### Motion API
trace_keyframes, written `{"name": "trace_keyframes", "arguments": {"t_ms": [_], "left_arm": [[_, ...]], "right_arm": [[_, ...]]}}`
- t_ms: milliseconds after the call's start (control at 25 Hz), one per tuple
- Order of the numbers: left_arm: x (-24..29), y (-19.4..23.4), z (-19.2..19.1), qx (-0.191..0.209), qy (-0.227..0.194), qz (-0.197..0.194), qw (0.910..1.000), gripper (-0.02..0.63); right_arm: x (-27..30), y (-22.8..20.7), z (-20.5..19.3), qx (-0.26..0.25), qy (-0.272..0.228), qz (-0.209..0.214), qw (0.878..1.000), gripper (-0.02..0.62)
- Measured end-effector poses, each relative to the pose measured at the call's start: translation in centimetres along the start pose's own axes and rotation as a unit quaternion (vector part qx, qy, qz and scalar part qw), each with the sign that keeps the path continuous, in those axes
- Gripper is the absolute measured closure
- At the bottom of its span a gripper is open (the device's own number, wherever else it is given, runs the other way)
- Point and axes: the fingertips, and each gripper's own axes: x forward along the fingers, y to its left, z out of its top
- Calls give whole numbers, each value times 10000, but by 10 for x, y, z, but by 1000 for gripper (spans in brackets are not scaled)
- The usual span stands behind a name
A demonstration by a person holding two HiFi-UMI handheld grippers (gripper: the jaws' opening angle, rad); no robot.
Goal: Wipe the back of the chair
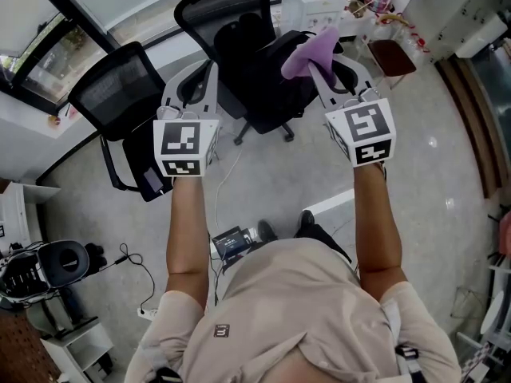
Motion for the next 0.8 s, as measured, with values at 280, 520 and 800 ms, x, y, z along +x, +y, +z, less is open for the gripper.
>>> {"name": "trace_keyframes", "arguments": {"t_ms": [280, 520, 800], "left_arm": [[5, 8, 2, 30, -65, 18, 10000, 595], [33, 8, -2, 167, -27, 118, 9998, 595], [96, 15, -9, 244, 215, 387, 9987, 595]], "right_arm": [[8, -5, 5, 60, -76, 28, 9999, 546], [28, -35, -11, 152, -115, 50, 9998, 546], [83, -95, -32, 276, -246, 236, 9990, 546]]}}
